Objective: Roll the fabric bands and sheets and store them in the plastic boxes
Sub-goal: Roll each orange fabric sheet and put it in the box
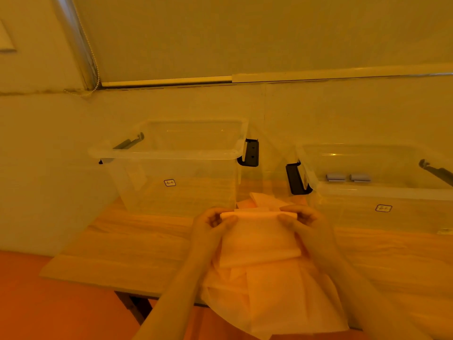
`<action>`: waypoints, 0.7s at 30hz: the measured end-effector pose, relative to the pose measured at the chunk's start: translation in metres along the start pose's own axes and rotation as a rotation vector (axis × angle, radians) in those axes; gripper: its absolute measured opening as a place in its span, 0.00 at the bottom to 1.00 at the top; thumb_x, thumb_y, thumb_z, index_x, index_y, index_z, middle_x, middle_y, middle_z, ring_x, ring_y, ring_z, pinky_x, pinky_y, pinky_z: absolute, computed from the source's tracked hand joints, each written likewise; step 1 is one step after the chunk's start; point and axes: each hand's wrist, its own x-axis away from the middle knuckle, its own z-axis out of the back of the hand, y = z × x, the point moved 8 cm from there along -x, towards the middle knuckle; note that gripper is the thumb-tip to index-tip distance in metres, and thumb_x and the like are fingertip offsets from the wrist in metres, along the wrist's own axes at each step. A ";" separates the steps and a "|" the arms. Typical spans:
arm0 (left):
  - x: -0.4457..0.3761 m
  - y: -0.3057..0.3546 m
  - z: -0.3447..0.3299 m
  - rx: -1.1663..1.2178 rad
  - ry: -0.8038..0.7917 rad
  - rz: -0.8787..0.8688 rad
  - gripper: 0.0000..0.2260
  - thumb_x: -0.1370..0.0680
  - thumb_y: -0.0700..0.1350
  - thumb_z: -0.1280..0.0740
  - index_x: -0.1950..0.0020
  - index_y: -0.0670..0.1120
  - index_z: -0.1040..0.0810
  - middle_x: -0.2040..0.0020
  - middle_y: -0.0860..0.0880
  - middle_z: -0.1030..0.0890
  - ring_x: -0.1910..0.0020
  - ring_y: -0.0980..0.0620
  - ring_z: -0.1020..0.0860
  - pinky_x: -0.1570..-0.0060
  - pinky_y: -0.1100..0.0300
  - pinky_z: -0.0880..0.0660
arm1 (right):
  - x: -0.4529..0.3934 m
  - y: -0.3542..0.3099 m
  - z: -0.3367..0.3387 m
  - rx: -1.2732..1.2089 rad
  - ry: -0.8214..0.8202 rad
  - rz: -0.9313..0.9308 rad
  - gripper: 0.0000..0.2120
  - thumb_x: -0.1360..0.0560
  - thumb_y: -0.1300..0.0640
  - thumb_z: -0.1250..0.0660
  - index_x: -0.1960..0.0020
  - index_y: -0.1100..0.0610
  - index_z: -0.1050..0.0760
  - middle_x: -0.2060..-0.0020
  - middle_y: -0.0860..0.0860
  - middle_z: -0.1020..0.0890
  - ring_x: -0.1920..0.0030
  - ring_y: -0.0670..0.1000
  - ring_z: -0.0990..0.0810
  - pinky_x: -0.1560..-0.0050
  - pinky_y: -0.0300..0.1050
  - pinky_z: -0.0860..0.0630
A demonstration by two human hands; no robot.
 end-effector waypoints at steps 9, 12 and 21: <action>-0.007 -0.018 -0.005 0.108 0.005 -0.036 0.11 0.28 0.32 0.30 0.52 0.47 0.21 0.52 0.47 0.18 0.53 0.54 0.19 0.56 0.63 0.22 | 0.002 0.017 0.003 -0.061 0.045 0.009 0.09 0.27 0.58 0.29 0.47 0.54 0.20 0.49 0.48 0.18 0.50 0.46 0.19 0.56 0.39 0.21; -0.006 -0.016 -0.005 0.049 0.000 -0.089 0.10 0.27 0.33 0.30 0.53 0.48 0.21 0.52 0.49 0.18 0.53 0.57 0.19 0.56 0.64 0.23 | 0.001 0.020 0.006 -0.061 0.060 0.005 0.09 0.28 0.59 0.29 0.47 0.56 0.20 0.49 0.50 0.18 0.50 0.47 0.19 0.55 0.40 0.21; -0.002 -0.019 -0.002 -0.070 0.041 -0.126 0.12 0.26 0.39 0.30 0.50 0.57 0.23 0.51 0.50 0.18 0.52 0.52 0.20 0.56 0.60 0.23 | 0.008 0.024 0.003 -0.115 0.014 -0.056 0.15 0.29 0.63 0.29 0.43 0.55 0.21 0.47 0.45 0.20 0.48 0.45 0.21 0.54 0.41 0.21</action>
